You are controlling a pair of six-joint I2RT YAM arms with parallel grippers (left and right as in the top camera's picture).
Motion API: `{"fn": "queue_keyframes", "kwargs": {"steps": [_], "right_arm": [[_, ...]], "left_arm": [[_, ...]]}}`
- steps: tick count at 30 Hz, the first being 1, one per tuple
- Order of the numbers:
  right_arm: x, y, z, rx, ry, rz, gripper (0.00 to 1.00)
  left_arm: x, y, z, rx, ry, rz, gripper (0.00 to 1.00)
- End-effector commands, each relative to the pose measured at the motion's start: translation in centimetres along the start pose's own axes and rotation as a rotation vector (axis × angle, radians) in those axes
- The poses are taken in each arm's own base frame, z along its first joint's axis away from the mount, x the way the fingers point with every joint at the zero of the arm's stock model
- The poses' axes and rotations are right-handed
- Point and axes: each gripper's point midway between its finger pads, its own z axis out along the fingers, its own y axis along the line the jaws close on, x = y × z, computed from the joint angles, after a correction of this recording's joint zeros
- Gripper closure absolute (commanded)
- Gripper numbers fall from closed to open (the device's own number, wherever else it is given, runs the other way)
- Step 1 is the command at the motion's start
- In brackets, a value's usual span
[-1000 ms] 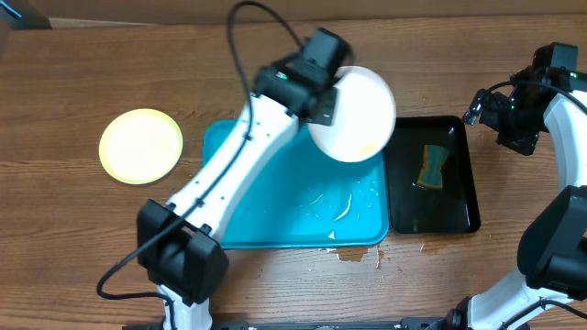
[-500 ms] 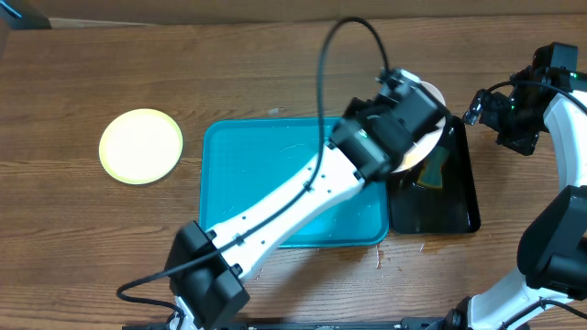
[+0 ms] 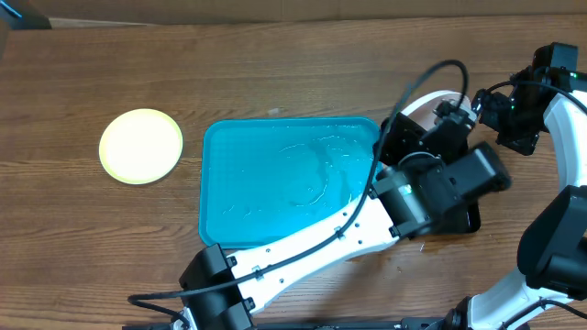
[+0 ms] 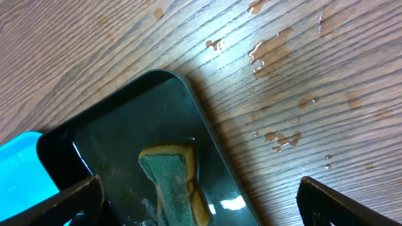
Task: Clean dirty plates on tray and stack at the side
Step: 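Lift the pink-white plate and tilt it over the black tray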
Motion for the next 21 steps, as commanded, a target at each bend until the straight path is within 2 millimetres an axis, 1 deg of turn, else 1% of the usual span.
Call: {"fn": "queue_keyframes", "kwargs": {"steps": [1, 4, 6, 11, 16, 21], "right_arm": [[-0.5, 0.4, -0.8, -0.008, -0.03, -0.01, 0.0], [-0.5, 0.4, -0.8, -0.008, -0.03, -0.01, 0.0], [-0.5, 0.4, -0.8, -0.008, -0.03, -0.01, 0.0], [-0.5, 0.4, -0.8, -0.008, -0.03, -0.01, 0.0], [-0.5, 0.4, -0.8, -0.008, -0.03, -0.01, 0.0], [-0.5, 0.4, -0.8, -0.008, -0.03, -0.01, 0.0]], "left_arm": [[-1.3, 1.8, -1.1, -0.113, -0.038, 0.033, 0.96], [-1.8, 2.6, -1.4, -0.166, -0.053, 0.042, 0.96], [-2.0, 2.7, -1.4, -0.17, -0.059, 0.026, 0.96], [-2.1, 2.5, -1.4, -0.162, -0.065, 0.013, 0.96], [-2.6, 2.9, -1.1, -0.167, -0.077, -0.051, 0.96], [-2.6, 2.8, -1.2, -0.164, -0.084, -0.105, 0.96]]}}
